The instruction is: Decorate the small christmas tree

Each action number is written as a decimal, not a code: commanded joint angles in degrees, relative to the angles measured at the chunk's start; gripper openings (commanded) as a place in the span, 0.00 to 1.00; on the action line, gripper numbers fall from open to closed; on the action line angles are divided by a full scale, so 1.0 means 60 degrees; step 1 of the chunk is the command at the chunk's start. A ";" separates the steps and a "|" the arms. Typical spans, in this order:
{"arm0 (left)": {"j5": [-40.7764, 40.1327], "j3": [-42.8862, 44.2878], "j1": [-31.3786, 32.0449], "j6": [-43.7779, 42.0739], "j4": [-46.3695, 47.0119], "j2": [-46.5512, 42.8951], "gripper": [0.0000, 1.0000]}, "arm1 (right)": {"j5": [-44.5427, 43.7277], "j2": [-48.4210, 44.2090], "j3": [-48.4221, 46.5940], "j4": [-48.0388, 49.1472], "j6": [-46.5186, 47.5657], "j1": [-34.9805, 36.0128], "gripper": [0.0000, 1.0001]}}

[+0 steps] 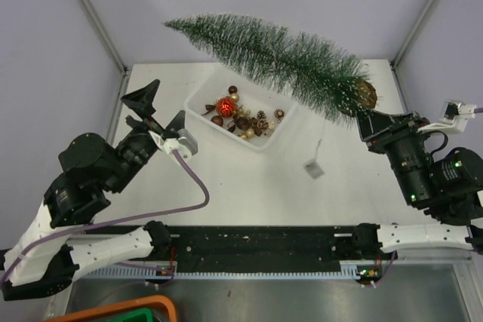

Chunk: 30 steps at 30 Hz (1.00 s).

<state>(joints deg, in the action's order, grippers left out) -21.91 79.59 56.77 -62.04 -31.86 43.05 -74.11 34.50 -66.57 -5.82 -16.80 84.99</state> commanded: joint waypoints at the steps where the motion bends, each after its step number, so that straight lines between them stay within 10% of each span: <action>1: -0.0229 0.0679 -0.0014 0.0349 0.1134 0.0485 0.90 | 0.0486 -0.0198 -0.0551 -0.0083 -0.0452 -0.0030 0.00; 16: 0.0823 0.1295 -0.1169 0.0833 0.0768 0.1570 0.86 | 0.0822 -0.0447 -0.0654 -0.0596 -0.0833 -0.0029 0.00; 30: 0.4090 0.3726 -0.3808 0.1712 -0.1924 0.3181 0.14 | 0.0750 -0.0799 -0.0595 -0.0933 -0.0980 -0.0044 0.00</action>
<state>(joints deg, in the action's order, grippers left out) -5.43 98.45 34.24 -52.47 -37.67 62.04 -70.28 30.85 -67.99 -12.71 -21.69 84.99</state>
